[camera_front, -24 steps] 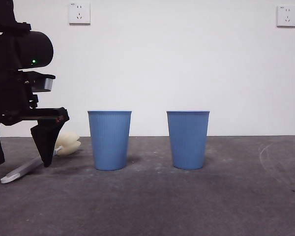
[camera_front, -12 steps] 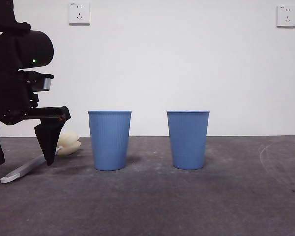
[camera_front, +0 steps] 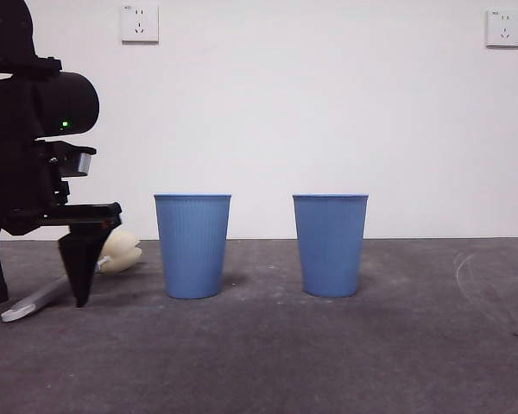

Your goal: Pick up the cup brush,pick up the cup,insert the brush into the cup,clean the cup,put the cup brush back,put the cup back to the fixed position on the table

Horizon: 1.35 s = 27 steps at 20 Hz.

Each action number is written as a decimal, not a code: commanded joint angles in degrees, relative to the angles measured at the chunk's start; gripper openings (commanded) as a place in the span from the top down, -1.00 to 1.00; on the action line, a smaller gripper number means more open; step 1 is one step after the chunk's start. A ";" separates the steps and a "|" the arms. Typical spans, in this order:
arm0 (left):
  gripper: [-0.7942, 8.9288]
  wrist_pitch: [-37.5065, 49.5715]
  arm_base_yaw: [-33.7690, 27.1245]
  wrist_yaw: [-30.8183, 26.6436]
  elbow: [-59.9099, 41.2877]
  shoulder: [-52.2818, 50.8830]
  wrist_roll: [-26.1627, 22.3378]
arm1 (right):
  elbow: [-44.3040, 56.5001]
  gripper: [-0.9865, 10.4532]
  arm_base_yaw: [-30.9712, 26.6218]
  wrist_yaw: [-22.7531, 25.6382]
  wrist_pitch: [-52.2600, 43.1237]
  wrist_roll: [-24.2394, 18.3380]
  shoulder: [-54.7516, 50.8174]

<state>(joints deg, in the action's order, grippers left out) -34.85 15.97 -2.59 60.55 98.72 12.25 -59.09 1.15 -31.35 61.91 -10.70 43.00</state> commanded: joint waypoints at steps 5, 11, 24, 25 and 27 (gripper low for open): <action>0.85 -1.44 0.15 1.14 -0.24 1.03 -0.02 | -0.28 -0.21 0.02 -0.15 -0.57 0.44 -0.02; 0.85 -2.36 -0.20 1.11 -0.24 -1.33 -1.29 | -0.28 -0.21 0.02 -0.15 -0.33 0.46 -0.02; 0.85 -11.93 -5.05 11.87 -0.04 -32.28 -12.52 | 4.85 -0.21 5.11 -1.25 -13.29 1.60 3.72; 0.85 -12.83 -5.05 13.40 -0.04 -35.21 -12.52 | 6.99 -0.21 6.21 -1.25 -16.44 2.60 4.48; 0.85 -15.37 -5.01 15.21 -0.04 -40.50 -12.52 | 11.67 -0.21 8.72 -1.09 -24.00 4.98 6.19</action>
<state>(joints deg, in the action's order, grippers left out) -50.39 11.05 12.29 60.73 58.26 0.47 -48.03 9.74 -32.25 38.63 -7.35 49.34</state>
